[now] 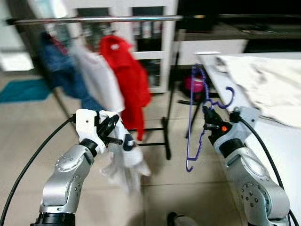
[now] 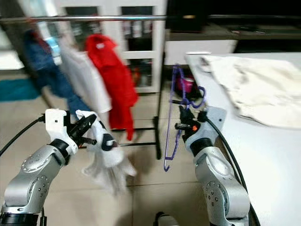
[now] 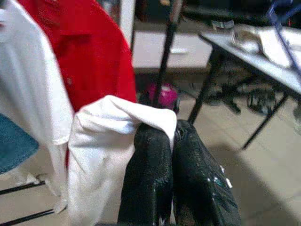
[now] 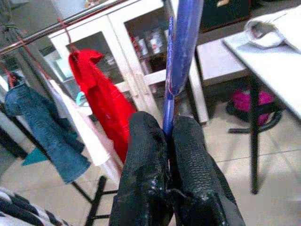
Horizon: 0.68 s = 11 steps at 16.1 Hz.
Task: Hang hanger
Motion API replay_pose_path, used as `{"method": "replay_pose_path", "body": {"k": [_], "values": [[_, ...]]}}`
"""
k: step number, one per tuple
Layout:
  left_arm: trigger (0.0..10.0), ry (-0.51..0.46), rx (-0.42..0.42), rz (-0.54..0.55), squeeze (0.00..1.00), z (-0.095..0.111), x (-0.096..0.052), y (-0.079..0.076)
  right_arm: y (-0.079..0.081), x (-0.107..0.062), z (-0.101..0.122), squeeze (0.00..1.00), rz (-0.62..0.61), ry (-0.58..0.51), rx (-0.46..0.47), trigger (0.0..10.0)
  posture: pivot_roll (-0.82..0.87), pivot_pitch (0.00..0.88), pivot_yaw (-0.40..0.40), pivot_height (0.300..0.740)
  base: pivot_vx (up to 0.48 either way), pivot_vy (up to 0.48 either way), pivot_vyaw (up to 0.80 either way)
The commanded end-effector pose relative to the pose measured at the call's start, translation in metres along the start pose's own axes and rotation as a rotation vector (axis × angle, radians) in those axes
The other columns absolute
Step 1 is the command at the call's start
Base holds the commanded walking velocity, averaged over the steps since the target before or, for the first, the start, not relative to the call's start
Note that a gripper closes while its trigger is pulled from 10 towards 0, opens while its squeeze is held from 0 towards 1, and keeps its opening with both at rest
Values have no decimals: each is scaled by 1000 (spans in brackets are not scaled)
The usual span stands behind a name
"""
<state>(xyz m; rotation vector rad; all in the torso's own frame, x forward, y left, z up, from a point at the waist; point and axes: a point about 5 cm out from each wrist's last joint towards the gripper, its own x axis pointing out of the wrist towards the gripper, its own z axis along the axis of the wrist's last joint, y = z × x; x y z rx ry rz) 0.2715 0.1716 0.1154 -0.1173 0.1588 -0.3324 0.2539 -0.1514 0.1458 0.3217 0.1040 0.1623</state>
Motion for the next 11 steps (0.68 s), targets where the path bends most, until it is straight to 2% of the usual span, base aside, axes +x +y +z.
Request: {"method": "replay_pose_path", "body": {"k": [1, 2, 4, 8, 11], "values": [[10000, 20, 60, -12, 0, 4, 2, -4, 3, 0, 3, 0, 10, -19, -15, 10000, -64, 0, 57, 740, 0, 0, -800], [10000, 25, 97, -57, 0, 4, 3, -8, 7, 0, 4, 0, 33, -19, -13, 10000, -64, 0, 57, 740, 0, 0, -800], [10000, -5, 126, -53, 0, 7, 7, -10, 11, 0, 1, 0, 64, 7, -42, 10000, -61, 0, 53, 740, 0, 0, -800], [10000, 20, 170, -86, 0, 7, 11, -14, 10, 1, -3, 0, 70, 33, -103, 10000, -60, 0, 53, 740, 0, 0, -800], [10000, 17, 187, -94, 0, 7, 11, -14, 8, 3, 0, 0, 46, 10, -72, 10000, -61, 0, 52, 740, 0, 356, -800]]}}
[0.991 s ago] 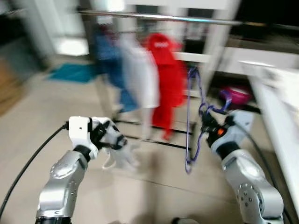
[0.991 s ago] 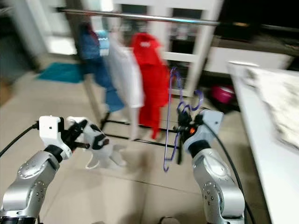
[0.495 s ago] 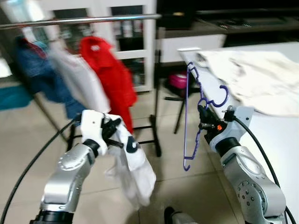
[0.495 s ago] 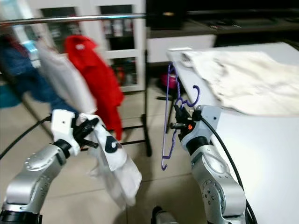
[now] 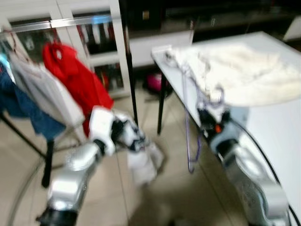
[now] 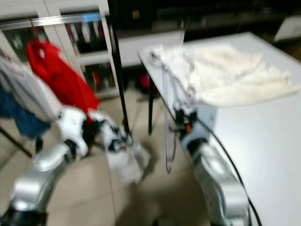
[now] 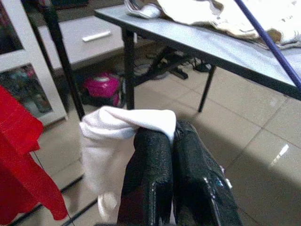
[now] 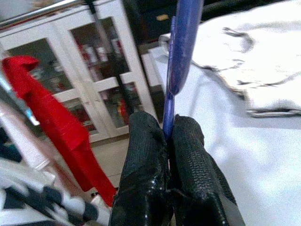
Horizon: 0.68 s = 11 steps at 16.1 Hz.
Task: Hang hanger
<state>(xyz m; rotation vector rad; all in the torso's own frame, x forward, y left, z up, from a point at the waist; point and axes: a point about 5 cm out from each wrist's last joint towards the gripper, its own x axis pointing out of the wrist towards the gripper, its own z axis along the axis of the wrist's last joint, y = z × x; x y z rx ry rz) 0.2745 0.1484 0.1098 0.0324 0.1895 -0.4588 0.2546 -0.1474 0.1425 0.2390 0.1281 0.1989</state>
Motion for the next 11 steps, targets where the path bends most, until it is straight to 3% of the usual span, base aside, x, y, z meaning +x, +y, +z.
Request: {"method": "replay_pose_path", "body": {"k": [1, 11], "values": [[10000, -50, 41, 33, 0, 13, -1, 9, 4, 2, 5, 0, 14, -28, 12, 10000, -63, 0, 52, 740, 0, 409, -800], [10000, -49, 51, 44, 0, 15, 2, 16, 7, 3, 7, 0, 27, -27, 19, 10000, -60, 0, 54, 740, 0, 415, -800]]}}
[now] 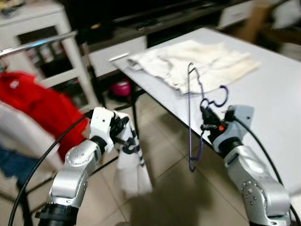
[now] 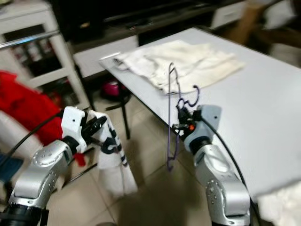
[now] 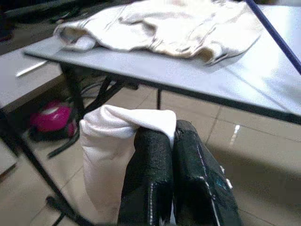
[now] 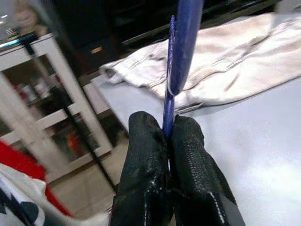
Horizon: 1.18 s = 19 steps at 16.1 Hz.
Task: Hang hanger
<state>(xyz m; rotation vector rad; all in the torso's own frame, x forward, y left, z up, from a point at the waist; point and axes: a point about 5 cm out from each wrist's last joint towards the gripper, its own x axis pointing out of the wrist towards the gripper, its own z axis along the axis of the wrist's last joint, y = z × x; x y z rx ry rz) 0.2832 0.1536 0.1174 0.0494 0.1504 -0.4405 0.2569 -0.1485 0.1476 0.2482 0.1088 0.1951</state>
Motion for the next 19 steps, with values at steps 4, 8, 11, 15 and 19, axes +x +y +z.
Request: {"method": "replay_pose_path", "body": {"k": [4, 8, 11, 15, 19], "values": [[10000, -12, 33, 24, 0, 5, -2, 8, 7, 1, 3, 0, 16, -11, 24, 10000, -60, 0, 50, 740, 0, 417, -800], [10000, -33, 28, 6, 0, 7, -1, 6, 8, 0, 8, 0, 20, -24, 0, 10000, -70, 0, 50, 740, 0, 95, -800], [10000, -33, 29, 3, 0, 6, 2, 5, 9, 0, 8, 0, 22, -25, -16, 10000, -78, 0, 53, 740, 0, -480, -800], [10000, -36, 30, -9, 0, 7, 4, 4, 9, -1, 10, 0, 16, -27, -25, 10000, -86, 0, 55, 740, 0, -446, -800], [10000, -57, 8, 20, 0, 10, 5, 7, 13, 0, 12, 0, 53, -17, -46, 10000, -92, 0, 50, 740, 0, -62, -400]]}}
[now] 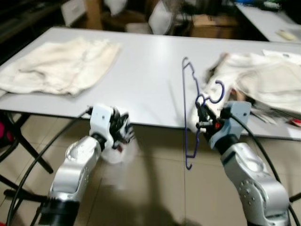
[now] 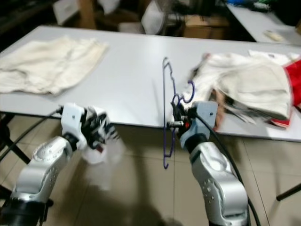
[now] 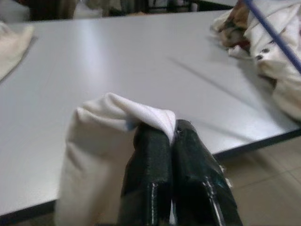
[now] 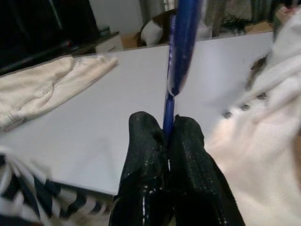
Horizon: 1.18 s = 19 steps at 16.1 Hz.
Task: Hang hanger
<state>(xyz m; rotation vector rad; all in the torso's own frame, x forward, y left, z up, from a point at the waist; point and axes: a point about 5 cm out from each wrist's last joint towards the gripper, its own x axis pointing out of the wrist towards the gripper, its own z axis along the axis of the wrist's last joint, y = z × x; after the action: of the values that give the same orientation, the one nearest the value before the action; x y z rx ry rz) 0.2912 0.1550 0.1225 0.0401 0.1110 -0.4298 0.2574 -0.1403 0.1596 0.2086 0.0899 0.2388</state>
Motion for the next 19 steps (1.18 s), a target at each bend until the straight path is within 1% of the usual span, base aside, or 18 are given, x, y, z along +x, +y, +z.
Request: {"method": "replay_pose_path", "body": {"k": [1, 2, 4, 5, 7, 8, 10, 11, 13, 14, 15, 16, 17, 18, 19], "values": [[10000, -22, 12, 10, 0, 6, -1, 4, 5, 0, 3, 0, 33, 2, 2, 10000, -90, 0, 47, 740, 0, 0, 0], [10000, -22, 15, 13, 0, 7, -1, 6, 7, 0, 3, 0, 50, 5, 2, 10000, -90, 0, 46, 740, 0, 0, 0], [10000, -53, -2, 36, 0, 14, 0, 13, 12, 3, 10, 0, 81, -12, -103, 10000, -91, 0, 46, 740, 0, 0, 0], [10000, -73, -8, 44, 0, 20, 0, 19, 15, 3, 14, 0, 128, -25, -122, 10000, -90, 0, 45, 740, 0, 0, 0], [10000, -113, -22, 29, 0, 35, 1, 25, 18, 1, 24, 0, 230, -48, -106, 10000, -89, 0, 44, 740, 0, 0, 0], [10000, -127, -20, -7, 0, 44, 3, 23, 18, -2, 29, 0, 292, -37, -111, 10000, -91, 0, 46, 740, 0, 0, 0], [10000, -138, -18, -29, 0, 52, 9, 21, 15, -5, 35, 0, 337, -35, -129, 10000, -92, 0, 46, 740, 120, 0, -659], [10000, -145, -4, -27, 0, 58, 13, 24, 11, -7, 40, 0, 370, -45, -151, 10000, -92, 0, 44, 740, 255, 0, -800], [10000, -152, 6, -24, 0, 66, 17, 30, 10, -14, 47, 0, 436, -59, -159, 10000, -92, 0, 43, 740, 262, 0, -659], [10000, -169, 12, -19, 0, 80, 23, 38, 9, -23, 54, 0, 516, -68, -185, 10000, -93, 0, 43, 740, 274, 0, 0], [10000, -179, 10, -17, 0, 87, 26, 41, 8, -28, 56, 0, 556, -60, -198, 10000, -93, 0, 43, 740, 281, 0, 0], [10000, -186, 9, -22, 0, 91, 29, 42, 6, -31, 57, 0, 578, -49, -205, 10000, -95, 0, 44, 740, 277, 0, 0], [10000, -189, 40, -38, 0, 99, 34, 43, 5, -40, 55, 0, 652, 12, -216, 10000, -97, 0, 42, 740, 285, 0, 0], [10000, -187, 63, -23, 0, 106, 42, 48, 3, -52, 49, 0, 733, 101, -243, 10000, -100, 0, 44, 740, 277, 0, 0], [10000, -188, 74, 0, 0, 111, 44, 52, 1, -59, 46, 0, 763, 146, -249, 10000, -100, 0, 44, 740, 281, 0, 0]]}}
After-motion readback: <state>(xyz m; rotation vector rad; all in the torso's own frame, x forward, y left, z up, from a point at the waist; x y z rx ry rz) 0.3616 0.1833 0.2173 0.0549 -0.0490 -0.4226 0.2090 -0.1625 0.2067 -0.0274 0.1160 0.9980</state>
